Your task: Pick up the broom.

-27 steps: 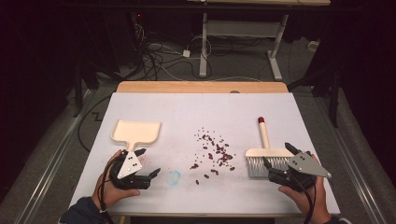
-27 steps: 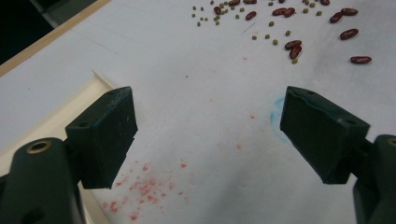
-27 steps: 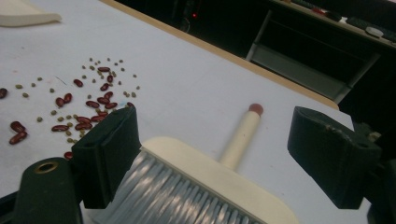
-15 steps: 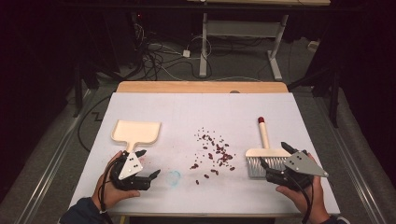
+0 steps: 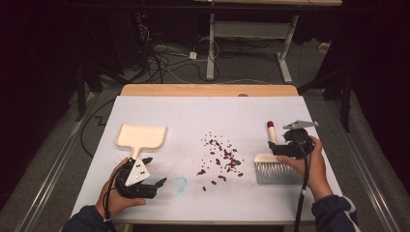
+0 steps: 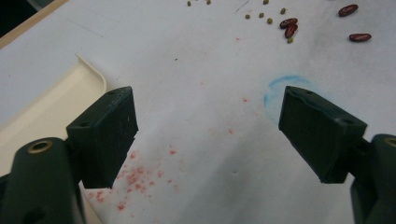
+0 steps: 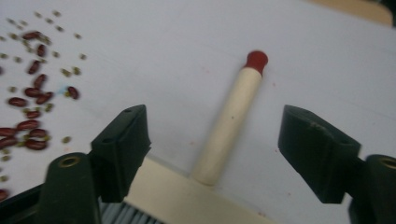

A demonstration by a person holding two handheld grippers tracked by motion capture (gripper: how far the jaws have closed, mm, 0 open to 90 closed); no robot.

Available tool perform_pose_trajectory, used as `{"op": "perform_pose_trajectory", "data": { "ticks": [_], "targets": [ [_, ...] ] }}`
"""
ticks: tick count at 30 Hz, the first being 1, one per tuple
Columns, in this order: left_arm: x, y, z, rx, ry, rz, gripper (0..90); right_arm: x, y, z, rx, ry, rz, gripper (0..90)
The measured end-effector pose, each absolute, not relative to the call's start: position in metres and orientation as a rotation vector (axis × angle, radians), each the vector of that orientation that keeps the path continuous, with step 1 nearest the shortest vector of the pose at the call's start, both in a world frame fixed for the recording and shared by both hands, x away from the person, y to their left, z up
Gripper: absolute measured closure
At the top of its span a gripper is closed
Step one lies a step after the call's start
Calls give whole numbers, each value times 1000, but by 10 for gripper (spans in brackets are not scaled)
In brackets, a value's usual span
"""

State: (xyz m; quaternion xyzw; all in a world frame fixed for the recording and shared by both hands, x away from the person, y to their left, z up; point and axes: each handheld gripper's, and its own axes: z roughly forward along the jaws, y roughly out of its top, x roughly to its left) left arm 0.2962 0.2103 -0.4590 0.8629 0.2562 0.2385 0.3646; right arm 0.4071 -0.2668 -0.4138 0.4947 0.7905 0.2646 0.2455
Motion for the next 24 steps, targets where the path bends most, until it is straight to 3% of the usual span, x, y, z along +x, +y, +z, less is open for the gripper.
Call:
{"op": "perform_pose_trajectory", "data": {
  "ticks": [3,8,12,24],
  "targets": [
    [296,211,-460,2231,659,606,189,425,-267,-421,1431,2156,662,303],
    [295,212,-463,2249,666,583,191,457,-262,-451,1547,2260,538,458],
    [294,212,-463,2252,668,579,191,460,-260,-451,1537,2275,590,624],
    [295,210,-462,2251,666,577,192,457,-258,-452,1486,2278,628,703]
  ]
}}
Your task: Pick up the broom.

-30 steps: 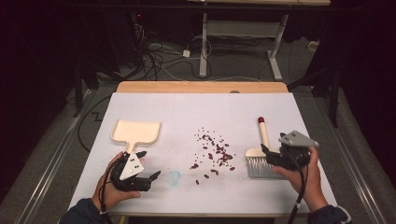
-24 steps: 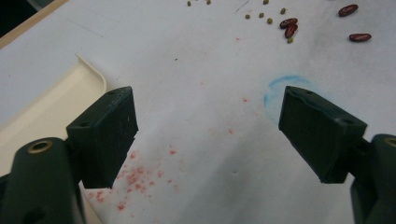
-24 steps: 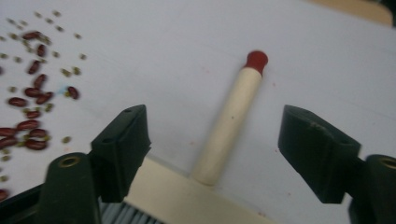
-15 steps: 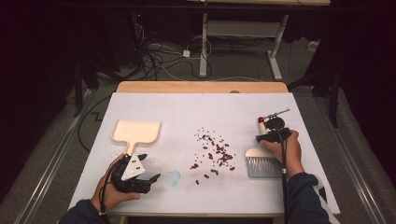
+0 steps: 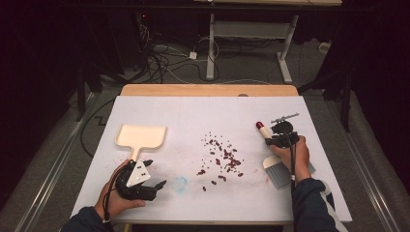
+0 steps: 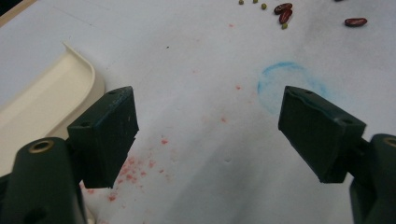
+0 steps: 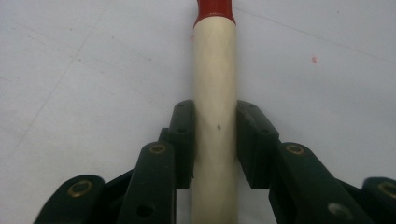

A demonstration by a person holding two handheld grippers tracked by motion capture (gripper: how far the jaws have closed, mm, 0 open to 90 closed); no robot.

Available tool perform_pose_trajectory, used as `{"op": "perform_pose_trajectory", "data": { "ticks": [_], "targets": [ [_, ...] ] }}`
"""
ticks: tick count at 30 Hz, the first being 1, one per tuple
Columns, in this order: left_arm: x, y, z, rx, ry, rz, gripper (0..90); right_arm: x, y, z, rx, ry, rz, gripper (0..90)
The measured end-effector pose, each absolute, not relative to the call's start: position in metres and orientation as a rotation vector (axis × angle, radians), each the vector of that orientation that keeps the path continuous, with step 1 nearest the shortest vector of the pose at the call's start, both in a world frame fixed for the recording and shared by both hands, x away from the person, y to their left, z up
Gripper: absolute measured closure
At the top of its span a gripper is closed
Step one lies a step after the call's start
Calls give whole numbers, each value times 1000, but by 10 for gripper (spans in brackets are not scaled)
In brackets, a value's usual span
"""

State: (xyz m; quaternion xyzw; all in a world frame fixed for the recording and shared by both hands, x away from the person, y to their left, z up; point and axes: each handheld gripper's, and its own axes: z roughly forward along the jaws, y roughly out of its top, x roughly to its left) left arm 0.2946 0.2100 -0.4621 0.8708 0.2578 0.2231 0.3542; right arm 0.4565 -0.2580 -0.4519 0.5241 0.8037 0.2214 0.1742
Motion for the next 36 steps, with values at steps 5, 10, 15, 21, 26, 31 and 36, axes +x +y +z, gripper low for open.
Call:
{"op": "perform_pose_trajectory", "data": {
  "ticks": [5,10,15,21,26,31,36],
  "targets": [
    [295,210,-462,2250,674,576,194,447,-264,-440,1449,2239,739,703],
    [294,211,-460,2237,680,575,196,429,-270,-420,1380,2182,871,705],
    [295,209,-453,2199,685,560,198,411,-278,-402,1315,2110,999,707],
    [296,197,-439,2138,663,524,204,383,-282,-378,1214,2029,1104,708],
    [295,171,-423,2087,588,494,210,362,-278,-355,1154,1949,1209,708],
    [296,134,-403,2029,490,431,212,343,-256,-341,1070,1880,1244,707],
    [295,86,-390,2003,392,394,214,331,-226,-338,1007,1858,1285,707]
  ]
}}
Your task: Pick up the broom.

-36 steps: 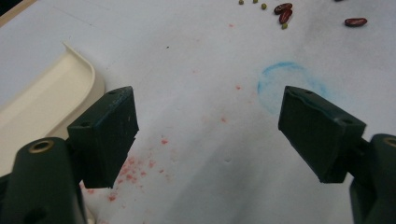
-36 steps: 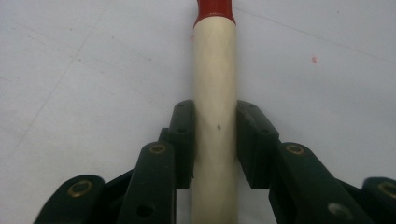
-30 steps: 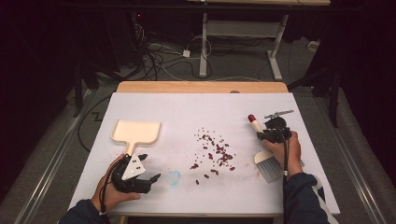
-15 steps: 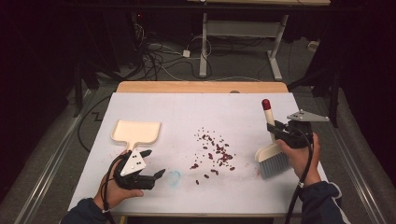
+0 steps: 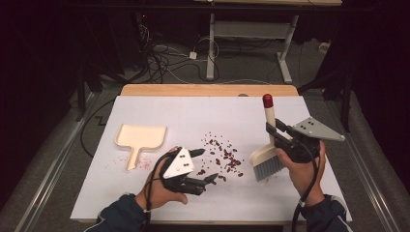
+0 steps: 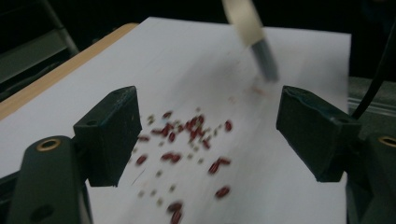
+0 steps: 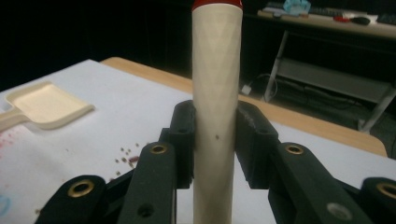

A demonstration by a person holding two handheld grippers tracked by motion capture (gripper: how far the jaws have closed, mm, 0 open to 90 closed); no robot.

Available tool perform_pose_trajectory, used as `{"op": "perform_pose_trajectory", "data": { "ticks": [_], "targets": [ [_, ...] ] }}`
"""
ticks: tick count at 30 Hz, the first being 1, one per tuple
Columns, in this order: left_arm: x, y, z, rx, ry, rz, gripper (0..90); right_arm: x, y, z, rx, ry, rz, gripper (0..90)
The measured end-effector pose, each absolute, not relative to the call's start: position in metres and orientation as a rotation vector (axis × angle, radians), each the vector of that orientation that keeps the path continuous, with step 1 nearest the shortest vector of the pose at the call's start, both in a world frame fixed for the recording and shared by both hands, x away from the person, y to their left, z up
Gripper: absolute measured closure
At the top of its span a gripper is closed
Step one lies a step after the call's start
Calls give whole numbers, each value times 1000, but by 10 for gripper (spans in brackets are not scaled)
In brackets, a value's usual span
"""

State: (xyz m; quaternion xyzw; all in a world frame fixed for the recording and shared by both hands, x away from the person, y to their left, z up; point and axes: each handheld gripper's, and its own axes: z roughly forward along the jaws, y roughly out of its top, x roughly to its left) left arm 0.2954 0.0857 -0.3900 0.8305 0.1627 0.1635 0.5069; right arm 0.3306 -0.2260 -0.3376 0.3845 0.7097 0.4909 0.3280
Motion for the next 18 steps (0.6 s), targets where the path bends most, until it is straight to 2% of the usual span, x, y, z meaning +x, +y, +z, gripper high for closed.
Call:
{"op": "perform_pose_trajectory", "data": {
  "ticks": [4,9,13,15,16,18],
  "targets": [
    [300,55,-385,1990,374,415,225,324,-209,-339,962,1865,1301,706],
    [308,30,-394,1985,374,354,331,309,-180,-344,902,1871,1355,705],
    [312,29,-402,1982,402,332,418,301,-165,-346,851,1898,1371,705],
    [315,30,-406,1986,427,314,428,299,-162,-346,846,1905,1374,705],
    [317,34,-409,1973,428,289,513,295,-158,-346,823,1909,1386,705],
    [318,34,-410,1977,426,290,523,294,-156,-347,823,1912,1390,705]
  ]
}}
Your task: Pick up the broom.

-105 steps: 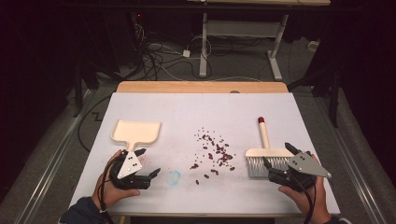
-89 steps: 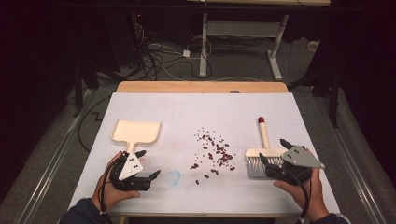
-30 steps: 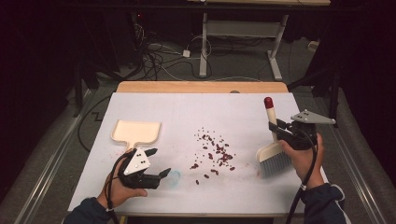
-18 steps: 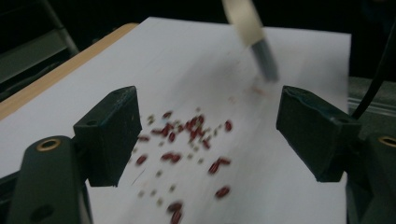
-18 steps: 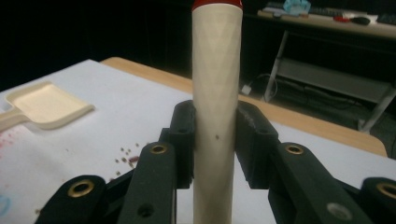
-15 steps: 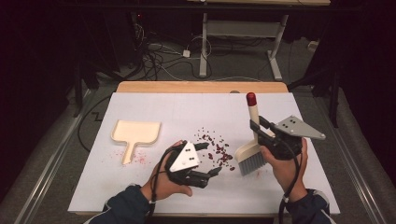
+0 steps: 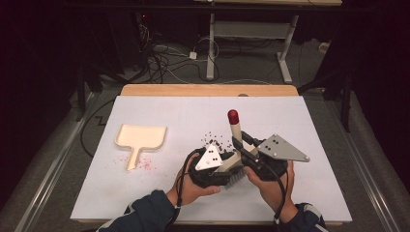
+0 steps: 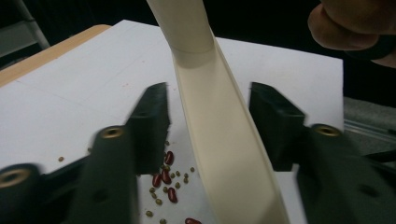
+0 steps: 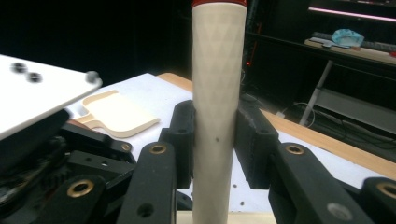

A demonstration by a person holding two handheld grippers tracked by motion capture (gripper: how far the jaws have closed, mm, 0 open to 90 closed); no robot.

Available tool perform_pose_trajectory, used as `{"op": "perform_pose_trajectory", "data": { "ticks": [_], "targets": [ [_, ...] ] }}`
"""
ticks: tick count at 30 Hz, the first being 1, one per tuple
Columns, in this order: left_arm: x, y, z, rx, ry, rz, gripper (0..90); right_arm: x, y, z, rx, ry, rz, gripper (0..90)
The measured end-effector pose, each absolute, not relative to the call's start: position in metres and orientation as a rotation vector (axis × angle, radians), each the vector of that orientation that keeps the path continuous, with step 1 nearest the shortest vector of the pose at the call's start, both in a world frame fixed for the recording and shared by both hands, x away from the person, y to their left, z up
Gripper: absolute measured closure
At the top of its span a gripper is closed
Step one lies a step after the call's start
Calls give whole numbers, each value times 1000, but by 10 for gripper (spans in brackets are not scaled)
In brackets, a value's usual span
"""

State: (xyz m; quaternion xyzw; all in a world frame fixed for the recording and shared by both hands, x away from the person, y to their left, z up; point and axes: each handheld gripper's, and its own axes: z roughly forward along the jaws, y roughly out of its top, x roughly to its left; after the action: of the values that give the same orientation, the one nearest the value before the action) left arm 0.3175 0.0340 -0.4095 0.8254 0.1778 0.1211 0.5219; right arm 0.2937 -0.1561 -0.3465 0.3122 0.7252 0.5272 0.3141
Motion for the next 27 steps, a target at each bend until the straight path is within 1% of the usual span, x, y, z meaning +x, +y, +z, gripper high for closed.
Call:
{"op": "perform_pose_trajectory", "data": {
  "ticks": [1,3,4,8,9,13,14,15,17,18,19,20,22,24,25,26,27],
  "targets": [
    [318,34,-410,1980,427,291,570,291,-155,-346,814,1909,1401,704],
    [318,36,-411,1983,432,310,583,290,-154,-346,811,1914,1398,703],
    [319,38,-411,1986,432,310,616,289,-154,-345,808,1909,1404,702],
    [322,47,-406,2027,403,317,639,289,-159,-343,783,1941,1427,694],
    [323,50,-404,2040,390,319,649,291,-164,-341,748,1991,1449,665],
    [325,64,-399,2074,352,301,655,292,-175,-334,621,2083,1466,563],
    [326,67,-397,2095,330,295,655,292,-175,-334,621,2083,1466,563],
    [326,70,-397,2111,309,286,655,293,-177,-333,591,2124,1450,530],
    [324,76,-396,2135,255,264,655,294,-182,-333,514,2176,1428,498],
    [323,79,-396,2154,228,261,655,295,-184,-334,474,2217,1410,484],
    [322,81,-396,2165,208,255,655,298,-185,-339,408,2305,1359,452],
    [320,83,-397,2176,190,251,655,299,-185,-343,383,2340,1334,449],
    [319,85,-397,2191,160,234,655,302,-182,-353,312,2448,1272,413],
    [316,86,-397,2207,118,198,655,305,-177,-364,265,2509,1208,408],
    [316,86,-397,2207,118,198,655,305,-177,-364,265,2509,1208,408],
    [315,86,-398,2217,100,190,655,308,-170,-374,218,2581,1137,397],
    [313,85,-399,2225,84,178,655,308,-170,-374,218,2581,1137,397]
  ]
}}
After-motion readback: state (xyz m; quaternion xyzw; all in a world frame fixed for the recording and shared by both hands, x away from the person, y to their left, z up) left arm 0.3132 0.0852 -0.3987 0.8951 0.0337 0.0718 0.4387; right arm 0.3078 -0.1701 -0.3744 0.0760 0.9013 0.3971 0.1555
